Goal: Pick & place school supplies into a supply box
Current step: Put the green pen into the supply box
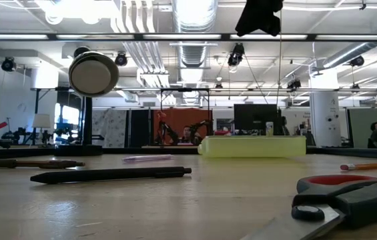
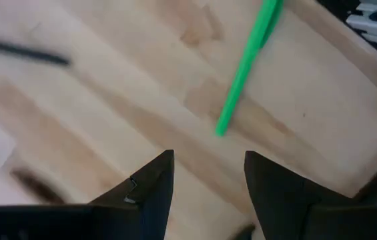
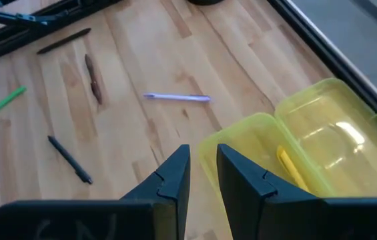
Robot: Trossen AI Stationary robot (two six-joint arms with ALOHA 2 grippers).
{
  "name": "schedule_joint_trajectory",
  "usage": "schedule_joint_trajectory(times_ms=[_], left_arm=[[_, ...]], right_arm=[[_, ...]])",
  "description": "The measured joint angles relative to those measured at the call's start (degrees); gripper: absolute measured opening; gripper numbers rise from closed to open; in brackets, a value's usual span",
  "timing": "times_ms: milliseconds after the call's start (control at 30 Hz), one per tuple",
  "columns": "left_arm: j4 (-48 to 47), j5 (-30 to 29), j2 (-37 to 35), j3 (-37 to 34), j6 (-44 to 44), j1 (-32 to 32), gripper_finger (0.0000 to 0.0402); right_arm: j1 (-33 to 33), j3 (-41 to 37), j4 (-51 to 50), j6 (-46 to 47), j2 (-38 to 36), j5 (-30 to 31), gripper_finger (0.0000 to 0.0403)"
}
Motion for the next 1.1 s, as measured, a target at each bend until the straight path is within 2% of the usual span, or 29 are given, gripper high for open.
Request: schedule_joint_trajectory(times_ms=[100, 267, 333, 533, 800, 1100], left_arm=[[3.93, -0.03, 2.93, 0.00, 1.64, -0.36, 0.0167], [8.33, -0.18, 7.86, 0.00, 3.24, -0.30, 0.0167], [8.14, -0.24, 8.96, -0.36, 3.19, -0.32, 0.0167], [10.11, 4.96, 11.73, -2.90, 4.76, -0.30, 0.0165], [16.89, 5.49, 15.72, -6.06, 9.72, -0.19, 0.0148], [17.82, 6.71, 19.23, -6.27, 9.66, -0.23, 0.0090]], right_arm=[[0.86, -0.02, -0.04, 1.54, -0.54, -1.93, 0.0068], [4.22, -0.41, 0.02, 0.31, -1.11, -13.53, 0.0068], [6.16, -0.64, -0.01, 0.53, -1.11, -15.36, 0.0068], [11.53, -1.37, 0.00, 0.77, -1.08, -14.77, 0.0068], [14.44, -1.70, -0.11, 4.19, -1.20, -14.55, 0.0068], [16.26, -1.70, -0.47, 4.86, -3.27, -14.64, 0.0068]])
